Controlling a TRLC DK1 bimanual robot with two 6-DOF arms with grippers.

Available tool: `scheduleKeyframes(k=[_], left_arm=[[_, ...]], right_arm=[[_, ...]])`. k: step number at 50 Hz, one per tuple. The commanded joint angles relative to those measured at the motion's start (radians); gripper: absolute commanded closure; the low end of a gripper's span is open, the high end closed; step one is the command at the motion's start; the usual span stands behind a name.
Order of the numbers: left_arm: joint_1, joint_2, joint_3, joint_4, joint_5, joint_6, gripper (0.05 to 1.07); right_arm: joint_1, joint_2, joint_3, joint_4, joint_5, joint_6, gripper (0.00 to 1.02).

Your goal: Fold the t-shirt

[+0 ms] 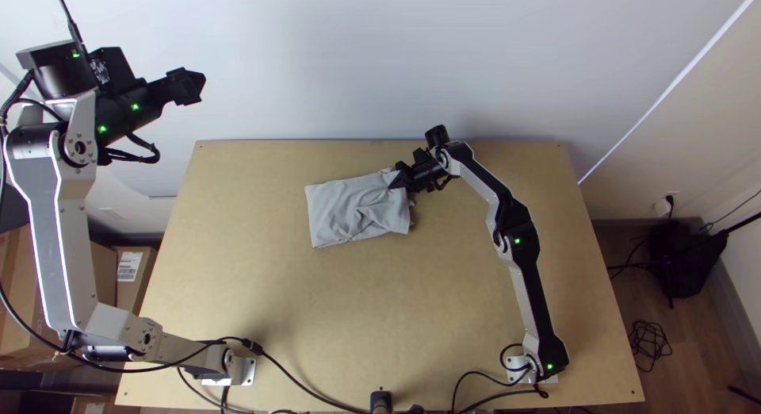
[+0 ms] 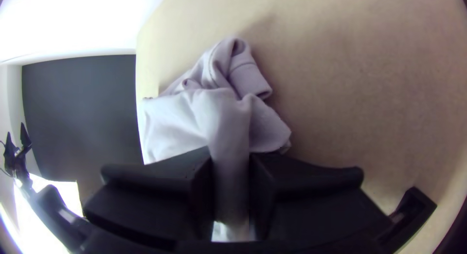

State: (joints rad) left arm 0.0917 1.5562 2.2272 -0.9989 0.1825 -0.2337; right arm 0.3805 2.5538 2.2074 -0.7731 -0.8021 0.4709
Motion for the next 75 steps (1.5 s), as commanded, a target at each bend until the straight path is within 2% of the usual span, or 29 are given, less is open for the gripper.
scheduleKeyframes(k=[1, 16, 39, 54, 56, 58, 59, 62, 63, 66, 70, 75], left_arm=[[0.011, -0.033, -0.009, -0.006, 0.009, 0.013, 0.09], [0.042, -0.048, -0.021, -0.012, 0.009, 0.016, 0.09], [0.033, -0.065, -0.023, -0.006, 0.009, 0.016, 0.09], [0.036, -0.087, -0.043, -0.014, 0.009, 0.016, 0.09], [0.039, -0.090, -0.044, -0.017, 0.009, 0.016, 0.09], [0.039, -0.094, -0.044, -0.020, 0.009, 0.016, 0.09], [0.039, -0.097, -0.046, -0.021, 0.009, 0.016, 0.09], [0.039, -0.104, -0.047, -0.024, 0.009, 0.016, 0.09], [0.040, -0.105, -0.051, -0.026, 0.009, 0.016, 0.09], [0.042, -0.111, -0.054, -0.030, 0.009, 0.016, 0.09], [0.043, -0.122, -0.054, -0.035, 0.009, 0.017, 0.09], [0.049, -0.133, -0.057, -0.037, 0.009, 0.022, 0.09]], right_arm=[[-0.025, 0.031, -0.003, -0.032, 0.011, -0.002, 1.00], [-0.193, -0.044, -0.060, -0.017, 0.070, 0.009, 1.00], [-0.627, -0.237, -0.301, 0.075, 0.109, 0.009, 1.00], [-0.888, -0.221, -0.255, 0.092, 0.113, 0.018, 1.00], [-0.914, -0.213, -0.244, 0.092, 0.113, 0.026, 0.93], [-0.936, -0.208, -0.238, 0.092, 0.113, 0.026, 0.77], [-0.942, -0.207, -0.235, 0.092, 0.113, 0.026, 0.64], [-0.968, -0.207, -0.226, 0.089, 0.113, 0.025, 0.11], [-0.977, -0.208, -0.216, 0.089, 0.115, 0.023, 0.02], [-1.014, -0.214, -0.155, 0.089, 0.179, 0.025, 0.03], [-1.066, -0.216, -0.012, 0.089, 0.213, 0.038, 0.03], [-1.109, -0.234, 0.127, 0.127, 0.304, 0.018, 0.03]])
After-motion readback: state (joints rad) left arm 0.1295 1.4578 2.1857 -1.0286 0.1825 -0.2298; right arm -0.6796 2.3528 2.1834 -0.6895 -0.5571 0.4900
